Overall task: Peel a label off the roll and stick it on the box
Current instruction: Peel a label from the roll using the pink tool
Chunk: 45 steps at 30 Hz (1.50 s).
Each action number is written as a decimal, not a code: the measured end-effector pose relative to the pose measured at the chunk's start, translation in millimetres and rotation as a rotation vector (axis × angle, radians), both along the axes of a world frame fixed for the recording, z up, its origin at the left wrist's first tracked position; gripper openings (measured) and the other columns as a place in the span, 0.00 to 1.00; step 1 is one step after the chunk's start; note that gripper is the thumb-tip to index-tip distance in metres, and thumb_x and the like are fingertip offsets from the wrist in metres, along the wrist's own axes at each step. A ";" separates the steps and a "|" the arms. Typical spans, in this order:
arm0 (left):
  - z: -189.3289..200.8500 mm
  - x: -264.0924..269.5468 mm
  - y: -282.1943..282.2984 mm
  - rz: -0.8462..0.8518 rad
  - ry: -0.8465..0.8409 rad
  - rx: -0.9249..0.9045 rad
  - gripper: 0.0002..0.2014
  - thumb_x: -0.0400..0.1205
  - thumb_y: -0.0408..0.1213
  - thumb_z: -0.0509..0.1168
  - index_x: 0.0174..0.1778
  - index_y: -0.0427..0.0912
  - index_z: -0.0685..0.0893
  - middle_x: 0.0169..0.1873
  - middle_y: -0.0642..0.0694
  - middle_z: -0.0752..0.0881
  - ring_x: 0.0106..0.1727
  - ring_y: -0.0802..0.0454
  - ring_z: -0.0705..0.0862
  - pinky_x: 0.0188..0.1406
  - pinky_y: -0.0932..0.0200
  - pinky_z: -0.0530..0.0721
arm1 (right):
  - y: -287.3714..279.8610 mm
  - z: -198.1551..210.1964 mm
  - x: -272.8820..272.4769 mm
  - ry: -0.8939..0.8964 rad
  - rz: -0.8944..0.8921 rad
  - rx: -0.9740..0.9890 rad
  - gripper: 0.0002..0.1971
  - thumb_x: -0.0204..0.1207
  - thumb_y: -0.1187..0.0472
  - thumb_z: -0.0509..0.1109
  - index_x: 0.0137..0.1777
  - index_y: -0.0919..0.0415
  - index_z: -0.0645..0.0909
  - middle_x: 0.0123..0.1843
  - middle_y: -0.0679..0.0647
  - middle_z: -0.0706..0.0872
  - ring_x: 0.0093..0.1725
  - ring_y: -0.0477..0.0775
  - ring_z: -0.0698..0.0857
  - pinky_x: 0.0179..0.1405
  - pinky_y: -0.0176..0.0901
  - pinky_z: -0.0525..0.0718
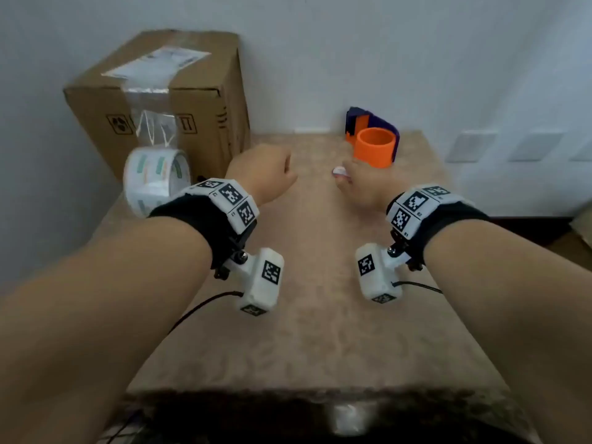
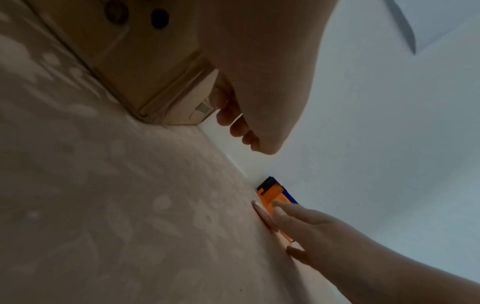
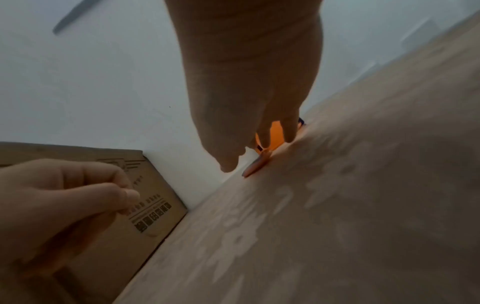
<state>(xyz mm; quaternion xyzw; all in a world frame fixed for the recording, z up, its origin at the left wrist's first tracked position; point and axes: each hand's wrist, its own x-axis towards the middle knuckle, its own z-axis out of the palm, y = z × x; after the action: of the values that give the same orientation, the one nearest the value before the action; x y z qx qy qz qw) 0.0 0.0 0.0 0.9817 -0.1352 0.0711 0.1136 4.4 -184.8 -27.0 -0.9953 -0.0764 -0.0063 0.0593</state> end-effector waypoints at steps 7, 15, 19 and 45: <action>-14.9 10.8 1.4 0.007 0.030 -0.041 0.08 0.80 0.41 0.59 0.41 0.42 0.79 0.38 0.44 0.81 0.42 0.43 0.81 0.37 0.57 0.73 | 11.1 1.8 24.0 0.197 -0.056 -0.036 0.18 0.86 0.58 0.54 0.67 0.69 0.74 0.65 0.67 0.81 0.64 0.67 0.80 0.61 0.52 0.77; -0.6 -15.9 2.1 0.000 -0.074 -0.212 0.09 0.79 0.41 0.60 0.42 0.40 0.82 0.37 0.46 0.82 0.42 0.43 0.82 0.38 0.56 0.77 | 14.4 -4.1 -7.3 0.024 -0.050 0.174 0.17 0.73 0.49 0.69 0.60 0.54 0.77 0.54 0.56 0.86 0.53 0.62 0.84 0.55 0.59 0.84; 15.4 -44.0 10.1 0.005 -0.221 -0.228 0.08 0.81 0.41 0.58 0.39 0.44 0.77 0.34 0.48 0.81 0.37 0.46 0.80 0.32 0.56 0.71 | 25.2 -3.0 -30.2 0.041 -0.017 0.204 0.14 0.72 0.50 0.70 0.55 0.52 0.83 0.51 0.55 0.89 0.49 0.58 0.85 0.53 0.54 0.85; 36.3 -73.7 149.1 0.321 -0.036 -1.276 0.35 0.82 0.40 0.64 0.81 0.51 0.53 0.71 0.50 0.75 0.70 0.53 0.75 0.74 0.47 0.73 | 155.1 47.3 -55.2 0.016 0.182 1.241 0.06 0.84 0.62 0.58 0.56 0.51 0.73 0.44 0.44 0.79 0.41 0.43 0.80 0.36 0.32 0.83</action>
<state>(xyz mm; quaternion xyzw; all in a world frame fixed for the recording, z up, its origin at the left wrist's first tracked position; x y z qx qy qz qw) -73.7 149.1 36.3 0.7281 0.0795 0.1698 0.6593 -50.8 -29.7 20.3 -0.7651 -0.1426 -0.0369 0.6268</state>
